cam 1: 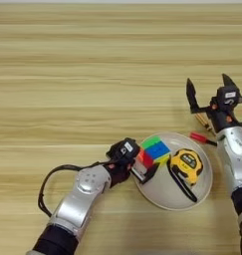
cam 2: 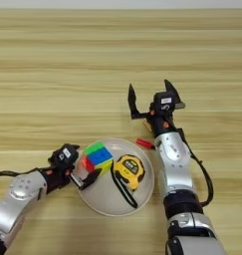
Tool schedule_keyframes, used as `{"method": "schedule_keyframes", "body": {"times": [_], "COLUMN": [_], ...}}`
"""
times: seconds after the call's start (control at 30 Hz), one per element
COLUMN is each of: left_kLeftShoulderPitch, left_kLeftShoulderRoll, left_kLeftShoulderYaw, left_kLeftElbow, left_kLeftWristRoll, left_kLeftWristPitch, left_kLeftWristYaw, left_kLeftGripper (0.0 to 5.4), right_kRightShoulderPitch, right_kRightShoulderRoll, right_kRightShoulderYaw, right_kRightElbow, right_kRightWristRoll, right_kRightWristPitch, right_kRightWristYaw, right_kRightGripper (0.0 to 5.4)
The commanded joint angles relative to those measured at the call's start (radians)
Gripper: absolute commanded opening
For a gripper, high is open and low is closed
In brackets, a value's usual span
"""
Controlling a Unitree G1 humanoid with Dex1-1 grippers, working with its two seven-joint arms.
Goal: Move the objects on the table
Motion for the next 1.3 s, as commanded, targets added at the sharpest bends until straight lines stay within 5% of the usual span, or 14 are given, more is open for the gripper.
{"method": "schedule_keyframes", "body": {"times": [0.03,0.27,0.4,0.57,0.8,1.03,1.3], "left_kLeftShoulderPitch": [-0.009,-0.010,-0.009,-0.037,-0.122,-0.166,-0.179], "left_kLeftShoulderRoll": [-0.001,-0.008,-0.021,-0.011,-0.003,0.020,0.007], "left_kLeftShoulderYaw": [0.013,0.038,0.083,0.133,0.282,0.344,0.330], "left_kLeftElbow": [-0.004,-0.029,-0.066,-0.074,-0.035,0.041,0.131], "left_kLeftWristRoll": [-0.007,-0.025,-0.105,-0.135,-0.212,-0.184,-0.095], "left_kLeftWristPitch": [-0.013,-0.031,0.005,0.001,-0.004,-0.054,-0.171], "left_kLeftWristYaw": [0.010,0.008,-0.021,0.000,0.054,0.109,0.223], "left_kLeftGripper": [5.36,5.36,5.36,5.36,5.36,5.36,5.36], "right_kRightShoulderPitch": [-0.008,-0.009,-0.009,-0.011,-0.019,-0.015,-0.008], "right_kRightShoulderRoll": [0.003,0.004,0.004,0.004,0.001,-0.008,-0.045], "right_kRightShoulderYaw": [0.003,0.007,0.009,0.009,0.008,0.004,-0.023], "right_kRightElbow": [0.007,0.007,0.007,0.010,0.027,0.026,0.020], "right_kRightWristRoll": [-0.008,-0.008,-0.009,-0.008,-0.005,0.000,0.029], "right_kRightWristPitch": [-0.002,-0.001,-0.001,-0.001,-0.006,-0.006,0.006], "right_kRightWristYaw": [-0.009,-0.012,-0.014,-0.014,-0.012,-0.005,0.034], "right_kRightGripper": [5.40,5.40,5.40,5.40,5.40,5.40,5.40]}}
